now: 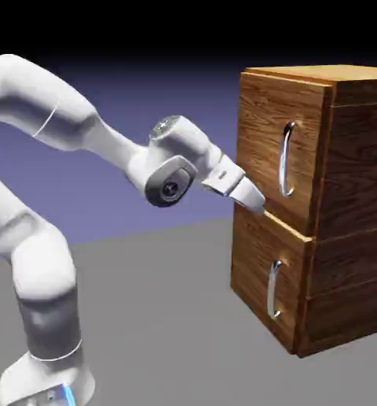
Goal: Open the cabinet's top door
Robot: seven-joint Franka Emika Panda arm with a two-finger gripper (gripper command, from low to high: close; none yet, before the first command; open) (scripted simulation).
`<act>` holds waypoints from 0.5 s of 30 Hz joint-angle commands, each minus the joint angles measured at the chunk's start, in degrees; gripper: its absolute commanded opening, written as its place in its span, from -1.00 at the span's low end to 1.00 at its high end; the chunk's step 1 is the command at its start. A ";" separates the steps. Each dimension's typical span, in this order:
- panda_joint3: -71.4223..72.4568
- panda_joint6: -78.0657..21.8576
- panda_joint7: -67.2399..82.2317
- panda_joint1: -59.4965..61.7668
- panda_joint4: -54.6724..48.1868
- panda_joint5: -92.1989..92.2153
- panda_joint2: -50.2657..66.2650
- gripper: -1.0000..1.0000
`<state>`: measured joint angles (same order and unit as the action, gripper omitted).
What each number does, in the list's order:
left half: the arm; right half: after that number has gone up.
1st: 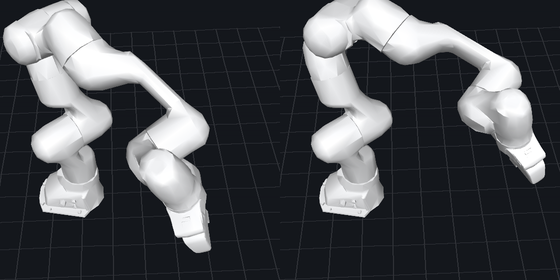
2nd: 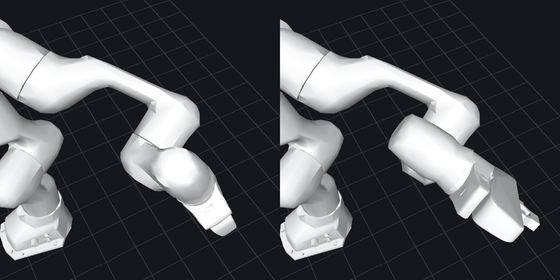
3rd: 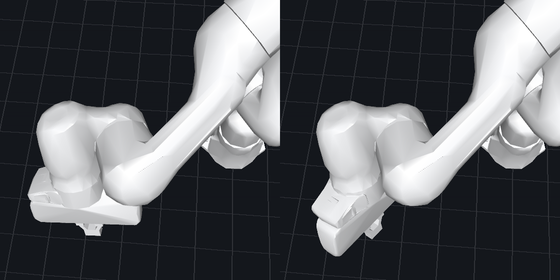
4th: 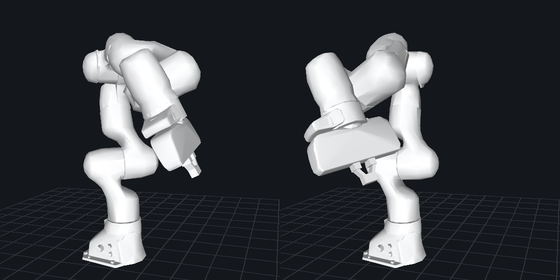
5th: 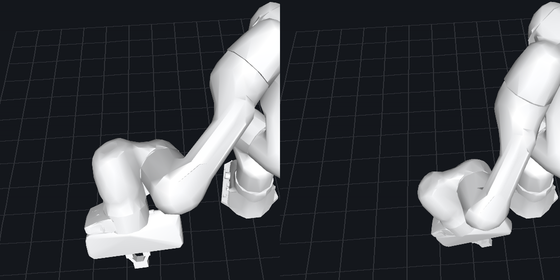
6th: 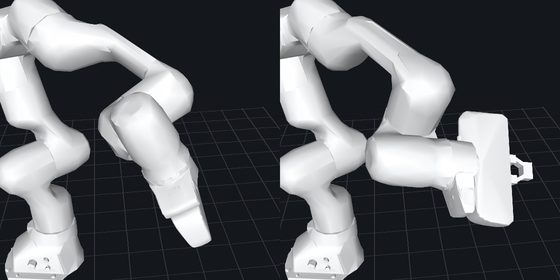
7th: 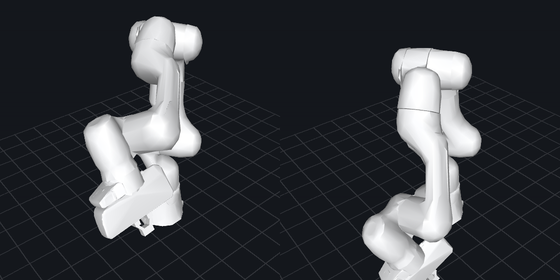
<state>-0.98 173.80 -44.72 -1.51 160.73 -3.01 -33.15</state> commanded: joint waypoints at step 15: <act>-12.15 -2.56 -28.19 -10.20 -3.34 -37.38 -6.07 1.00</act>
<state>-13.13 171.24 -72.91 -11.71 157.39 -40.38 -39.22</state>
